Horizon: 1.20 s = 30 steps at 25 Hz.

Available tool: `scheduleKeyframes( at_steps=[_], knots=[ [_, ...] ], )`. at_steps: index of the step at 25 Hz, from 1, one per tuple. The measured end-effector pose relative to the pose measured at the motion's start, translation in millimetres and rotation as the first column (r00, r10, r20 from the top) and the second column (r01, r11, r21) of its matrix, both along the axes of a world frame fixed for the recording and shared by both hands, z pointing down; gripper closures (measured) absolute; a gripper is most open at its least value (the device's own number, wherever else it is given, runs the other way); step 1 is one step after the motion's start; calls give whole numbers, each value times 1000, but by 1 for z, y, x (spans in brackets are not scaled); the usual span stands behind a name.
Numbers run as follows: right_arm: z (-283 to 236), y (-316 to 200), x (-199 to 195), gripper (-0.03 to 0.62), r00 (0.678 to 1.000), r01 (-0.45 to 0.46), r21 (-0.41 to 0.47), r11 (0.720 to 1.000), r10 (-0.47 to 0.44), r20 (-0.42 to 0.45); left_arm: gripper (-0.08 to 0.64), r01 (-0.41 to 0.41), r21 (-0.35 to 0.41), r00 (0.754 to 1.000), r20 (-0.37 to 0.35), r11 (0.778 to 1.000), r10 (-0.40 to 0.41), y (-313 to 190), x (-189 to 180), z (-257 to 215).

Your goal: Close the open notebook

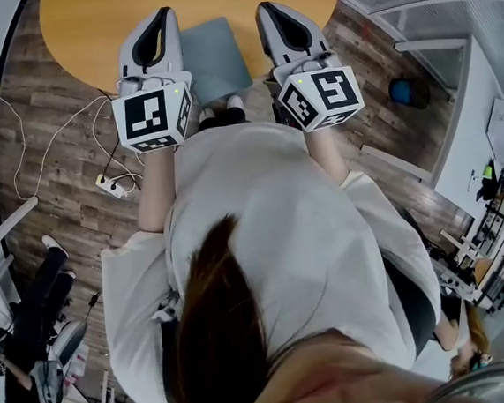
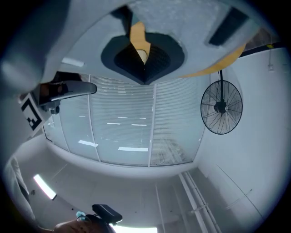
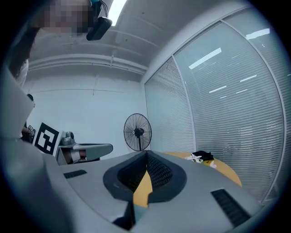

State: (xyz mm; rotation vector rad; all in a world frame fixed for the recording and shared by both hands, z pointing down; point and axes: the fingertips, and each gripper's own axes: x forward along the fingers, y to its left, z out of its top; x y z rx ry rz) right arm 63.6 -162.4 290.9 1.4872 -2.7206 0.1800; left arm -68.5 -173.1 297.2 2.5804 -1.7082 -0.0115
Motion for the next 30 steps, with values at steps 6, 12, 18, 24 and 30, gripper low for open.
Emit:
scheduleKeyframes(
  at_steps=[6,12,18,24,30],
  knots=[
    [-8,8,-4,591,1000,-24,10,1000,24,-3,545,-18,16,1000,-18,1000,18,16,-2,-10],
    [-4,21,-3,591,998,-45,5,999,46,-43,545,-39,16,999,-24,999,39,25,-1,-11],
    [-1,38,-8,591,997,-52,2,999,52,-57,545,-50,1,998,-37,999,50,39,-1,-7],
    [1,44,-7,591,997,-51,3,999,51,-52,545,-50,-8,998,-43,999,50,45,-2,-4],
    [-2,46,-1,591,997,-70,15,997,70,-44,545,-57,-5,998,-40,998,57,52,1,-5]
  ],
)
